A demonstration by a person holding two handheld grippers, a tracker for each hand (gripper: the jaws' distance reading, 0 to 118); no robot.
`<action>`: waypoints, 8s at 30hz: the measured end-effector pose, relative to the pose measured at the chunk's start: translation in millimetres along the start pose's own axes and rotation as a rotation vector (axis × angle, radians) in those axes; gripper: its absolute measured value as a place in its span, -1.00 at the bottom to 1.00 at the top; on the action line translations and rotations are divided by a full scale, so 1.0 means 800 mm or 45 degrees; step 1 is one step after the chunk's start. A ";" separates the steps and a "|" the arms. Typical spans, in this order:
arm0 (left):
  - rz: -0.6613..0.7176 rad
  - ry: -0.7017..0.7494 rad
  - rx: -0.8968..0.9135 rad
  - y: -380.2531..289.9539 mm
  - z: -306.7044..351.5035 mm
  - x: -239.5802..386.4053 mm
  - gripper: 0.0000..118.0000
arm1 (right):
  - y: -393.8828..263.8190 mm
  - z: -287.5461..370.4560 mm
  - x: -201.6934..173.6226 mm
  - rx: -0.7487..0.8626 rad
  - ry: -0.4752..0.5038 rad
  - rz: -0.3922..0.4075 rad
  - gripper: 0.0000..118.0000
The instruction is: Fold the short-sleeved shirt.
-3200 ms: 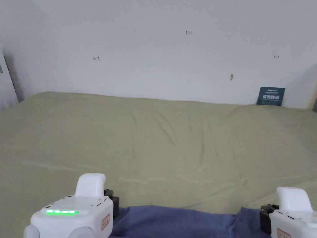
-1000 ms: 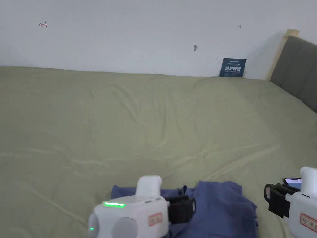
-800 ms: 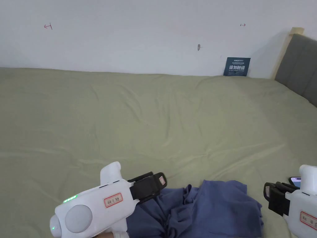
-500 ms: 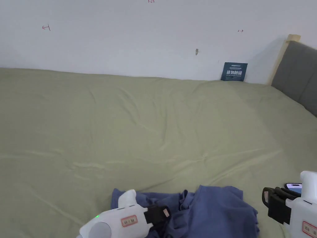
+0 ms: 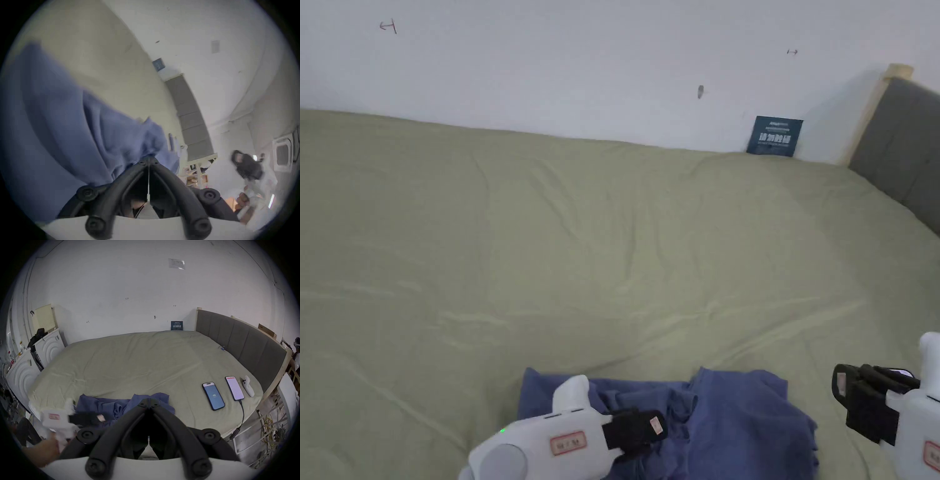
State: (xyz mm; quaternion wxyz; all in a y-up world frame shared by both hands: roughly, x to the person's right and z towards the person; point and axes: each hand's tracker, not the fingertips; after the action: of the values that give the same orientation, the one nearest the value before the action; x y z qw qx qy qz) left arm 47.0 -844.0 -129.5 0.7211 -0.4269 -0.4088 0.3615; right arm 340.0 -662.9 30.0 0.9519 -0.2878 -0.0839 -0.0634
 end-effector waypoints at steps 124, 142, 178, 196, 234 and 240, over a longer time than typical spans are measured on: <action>0.136 0.385 -0.042 0.073 0.109 -0.103 -0.40 | -0.126 -0.344 -0.085 -0.722 1.213 -0.555 -1.00; -0.018 0.586 0.068 0.231 0.447 -0.154 -0.40 | -0.062 -0.241 -0.110 -0.452 1.041 -0.387 -1.00; -0.469 0.967 0.679 0.060 0.357 0.063 -0.99 | 0.005 -0.106 -0.105 -0.135 0.515 0.079 -1.00; -0.946 1.051 0.899 0.004 0.212 0.234 -0.99 | 0.024 0.003 -0.109 0.464 0.039 0.209 -0.97; -0.969 1.034 1.017 0.024 0.231 0.217 0.96 | 0.029 0.004 -0.106 0.638 -0.004 0.155 0.99; -0.969 1.039 1.009 0.025 0.234 0.215 0.96 | 0.024 0.005 -0.110 0.644 0.000 0.167 0.99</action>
State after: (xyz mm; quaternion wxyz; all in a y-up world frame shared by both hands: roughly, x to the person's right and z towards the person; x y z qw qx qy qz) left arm -55.3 -626.7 -43.2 0.9961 -0.0592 -0.0629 0.0154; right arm 256.7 -638.6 5.8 0.9957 -0.0456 -0.0782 0.0215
